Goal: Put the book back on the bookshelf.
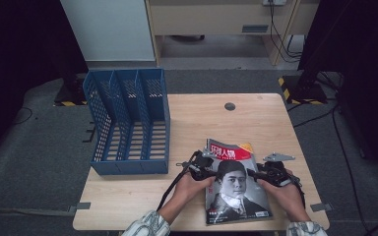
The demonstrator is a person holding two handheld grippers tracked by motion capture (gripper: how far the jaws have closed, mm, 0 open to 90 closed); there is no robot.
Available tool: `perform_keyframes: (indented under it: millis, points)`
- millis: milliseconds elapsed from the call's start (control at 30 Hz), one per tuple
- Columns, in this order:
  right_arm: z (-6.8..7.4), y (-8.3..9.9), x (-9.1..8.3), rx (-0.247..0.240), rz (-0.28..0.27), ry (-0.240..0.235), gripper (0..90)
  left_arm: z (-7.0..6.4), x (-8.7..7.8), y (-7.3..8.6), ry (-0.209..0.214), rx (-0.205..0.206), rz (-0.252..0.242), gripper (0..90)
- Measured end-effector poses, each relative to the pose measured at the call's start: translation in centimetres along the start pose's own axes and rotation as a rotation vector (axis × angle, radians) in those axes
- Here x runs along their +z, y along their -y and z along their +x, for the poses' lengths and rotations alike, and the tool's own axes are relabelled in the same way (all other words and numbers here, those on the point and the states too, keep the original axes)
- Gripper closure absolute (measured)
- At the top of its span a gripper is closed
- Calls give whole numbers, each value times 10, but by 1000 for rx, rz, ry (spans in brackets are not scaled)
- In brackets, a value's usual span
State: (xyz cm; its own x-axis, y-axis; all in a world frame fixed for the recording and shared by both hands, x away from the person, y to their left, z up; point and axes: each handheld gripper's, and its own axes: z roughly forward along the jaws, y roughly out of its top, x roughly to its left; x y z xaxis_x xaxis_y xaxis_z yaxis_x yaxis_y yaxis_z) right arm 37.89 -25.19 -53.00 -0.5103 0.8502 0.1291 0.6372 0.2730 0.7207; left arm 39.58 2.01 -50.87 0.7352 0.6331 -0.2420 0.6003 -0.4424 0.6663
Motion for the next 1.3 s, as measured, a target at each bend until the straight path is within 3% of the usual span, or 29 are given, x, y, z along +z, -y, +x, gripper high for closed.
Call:
perform_keyframes:
  millis: [133,267,467,833,1167,1300]
  points:
    - [1,0,1,-18,-2,1,502,3,-5,-13,-12,34,5,544]
    - [2,0,1,-25,-1,-3,505,10,-7,-23,8,11,4,418]
    - [3,0,2,-37,-9,-8,509,20,-4,-43,35,14,31,357]
    - [3,2,3,-59,-30,-14,520,26,3,-70,52,46,93,449]
    - [5,2,3,-88,-38,-21,554,30,17,-71,79,23,136,500]
    - [6,2,2,-102,-39,-19,559,32,16,-73,87,2,113,589]
